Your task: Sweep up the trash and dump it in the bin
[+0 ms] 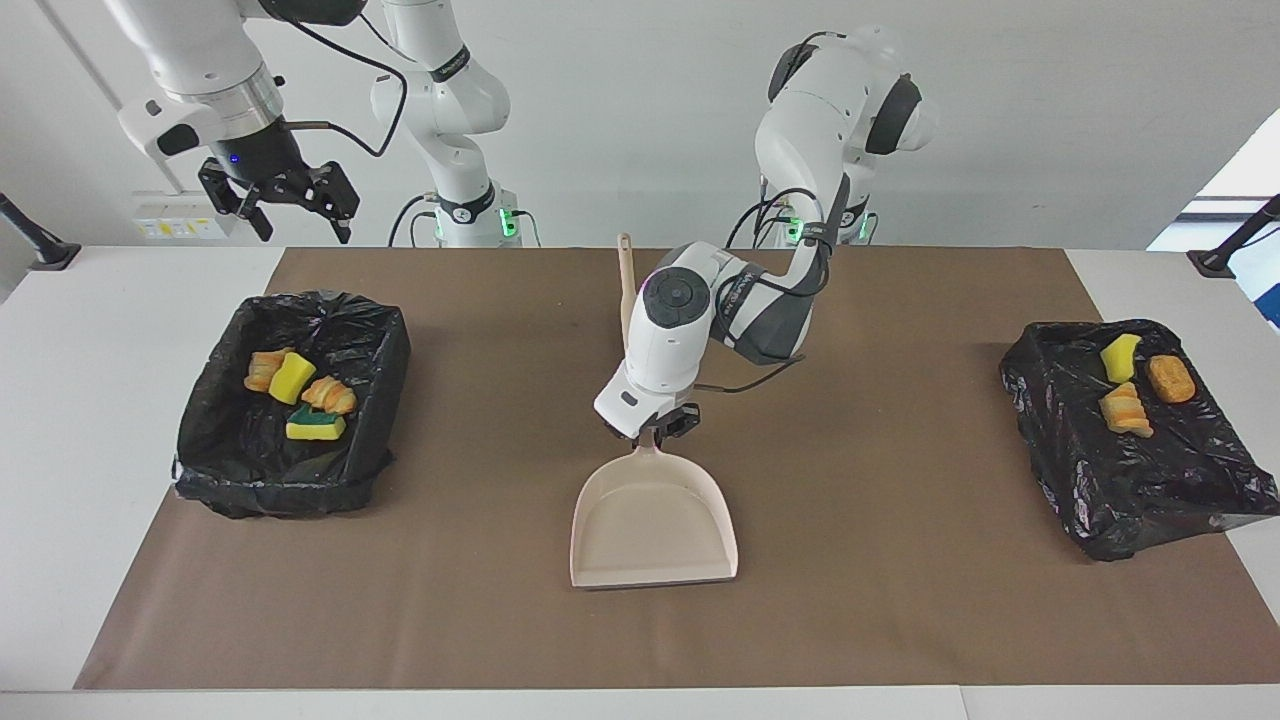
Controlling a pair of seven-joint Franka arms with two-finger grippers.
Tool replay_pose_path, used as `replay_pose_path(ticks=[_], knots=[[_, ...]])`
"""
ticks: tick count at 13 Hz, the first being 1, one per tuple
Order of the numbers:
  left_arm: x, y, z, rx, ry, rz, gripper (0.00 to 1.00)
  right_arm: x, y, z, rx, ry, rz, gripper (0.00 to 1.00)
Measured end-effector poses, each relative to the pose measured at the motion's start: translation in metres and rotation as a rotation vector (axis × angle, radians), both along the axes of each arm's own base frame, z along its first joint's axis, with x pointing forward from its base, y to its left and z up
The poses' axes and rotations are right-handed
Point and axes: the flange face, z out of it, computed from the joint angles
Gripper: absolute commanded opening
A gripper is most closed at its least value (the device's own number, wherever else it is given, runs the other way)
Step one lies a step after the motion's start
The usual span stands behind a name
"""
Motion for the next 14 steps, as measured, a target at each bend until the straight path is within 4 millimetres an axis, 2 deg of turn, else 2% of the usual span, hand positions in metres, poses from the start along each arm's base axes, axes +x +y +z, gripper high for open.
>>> replay_pose_path(ticks=[2,4,7,11,14], knots=[[-0.007,0.01,0.032,-0.005,-0.021,-0.006,1.0,-0.002,-0.004,0.0,0.002,0.012,-0.008,1.0],[-0.021,0.042,0.065,0.011,-0.026,-0.026,1.0,-0.004,-0.005,0.002,0.002,0.01,-0.009,1.0],[-0.035,0.123,0.105,0.035,-0.029,-0.01,1.0,-0.005,0.001,0.004,0.002,0.008,0.002,1.0],[-0.052,0.245,0.156,0.056,-0.032,-0.14,1.0,-0.007,0.002,0.006,0.002,0.008,0.004,1.0],[-0.068,0.306,0.192,0.066,-0.015,-0.178,1.0,-0.013,0.001,0.013,0.003,0.001,0.001,1.0]])
